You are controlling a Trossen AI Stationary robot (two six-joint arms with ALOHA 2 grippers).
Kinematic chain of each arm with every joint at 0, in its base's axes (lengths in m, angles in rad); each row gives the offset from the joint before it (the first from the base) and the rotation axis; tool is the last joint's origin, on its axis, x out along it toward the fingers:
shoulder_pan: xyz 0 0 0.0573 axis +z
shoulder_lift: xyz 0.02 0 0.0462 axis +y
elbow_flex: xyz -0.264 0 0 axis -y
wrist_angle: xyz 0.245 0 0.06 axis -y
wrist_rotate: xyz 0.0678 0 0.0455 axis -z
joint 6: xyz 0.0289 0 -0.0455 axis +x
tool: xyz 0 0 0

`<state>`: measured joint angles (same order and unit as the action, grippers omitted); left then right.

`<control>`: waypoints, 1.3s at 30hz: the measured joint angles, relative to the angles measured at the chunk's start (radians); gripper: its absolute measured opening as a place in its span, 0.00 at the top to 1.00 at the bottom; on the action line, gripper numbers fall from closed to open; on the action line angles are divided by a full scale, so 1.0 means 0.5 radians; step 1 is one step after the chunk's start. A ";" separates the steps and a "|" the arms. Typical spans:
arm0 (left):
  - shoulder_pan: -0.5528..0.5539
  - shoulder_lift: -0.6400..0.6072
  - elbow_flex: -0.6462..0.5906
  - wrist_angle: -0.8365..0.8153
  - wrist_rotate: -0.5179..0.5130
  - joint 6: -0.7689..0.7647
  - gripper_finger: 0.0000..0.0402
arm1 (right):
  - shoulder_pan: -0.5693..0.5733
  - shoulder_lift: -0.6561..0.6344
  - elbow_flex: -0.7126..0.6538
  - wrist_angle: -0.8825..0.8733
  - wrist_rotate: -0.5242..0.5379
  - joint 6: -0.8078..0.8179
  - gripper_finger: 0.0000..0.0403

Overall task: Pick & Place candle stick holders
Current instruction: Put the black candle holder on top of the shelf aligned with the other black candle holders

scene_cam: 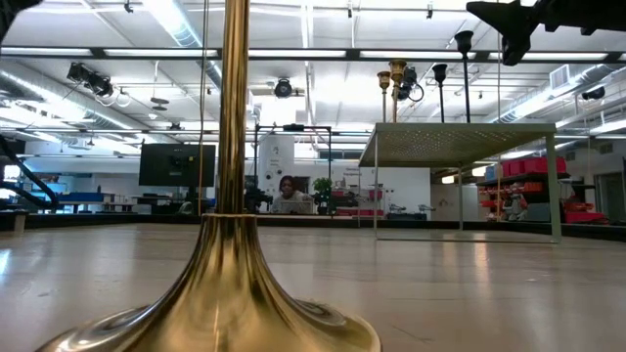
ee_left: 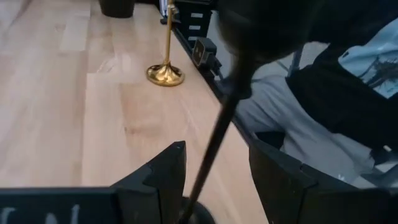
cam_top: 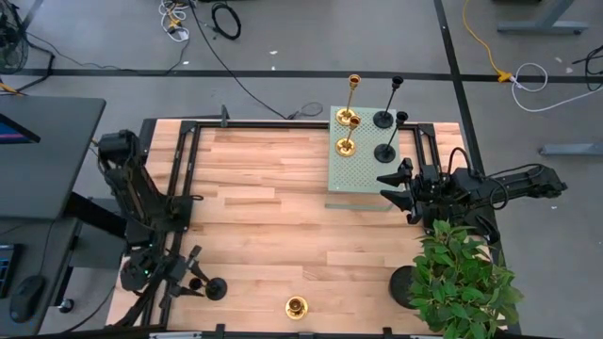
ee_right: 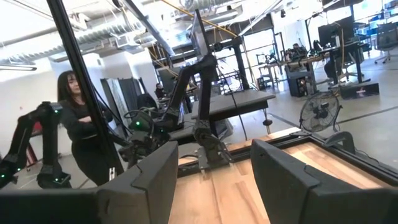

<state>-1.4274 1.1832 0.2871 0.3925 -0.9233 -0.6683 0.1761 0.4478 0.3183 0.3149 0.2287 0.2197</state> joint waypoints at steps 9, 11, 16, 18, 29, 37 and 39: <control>0.100 0.216 0.001 0.243 0.005 0.048 0.56 | 0.000 0.000 0.000 -0.001 -0.002 -0.019 0.49; 0.102 0.217 0.001 0.241 0.005 0.046 0.56 | 0.000 0.000 0.000 -0.001 -0.002 -0.033 0.49; 0.102 0.217 0.001 0.256 0.006 0.038 0.56 | 0.000 0.000 0.000 -0.001 -0.009 -0.036 0.49; 0.102 0.217 0.001 0.257 0.005 0.036 0.56 | 0.000 0.000 0.000 -0.001 -0.020 -0.037 0.49; 0.102 0.217 0.001 0.255 0.000 0.007 0.56 | 0.000 0.000 0.000 -0.002 -0.021 -0.045 0.49; 0.102 0.217 0.001 0.254 0.001 0.002 0.68 | 0.000 0.000 0.000 -0.002 -0.021 -0.047 0.49; 0.102 0.217 0.001 0.254 0.001 0.002 0.74 | 0.000 0.000 0.000 -0.002 -0.020 -0.051 0.49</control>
<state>-1.3766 1.2915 0.2874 0.5194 -0.9230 -0.6674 0.1761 0.4480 0.3183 0.3141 0.2188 0.1941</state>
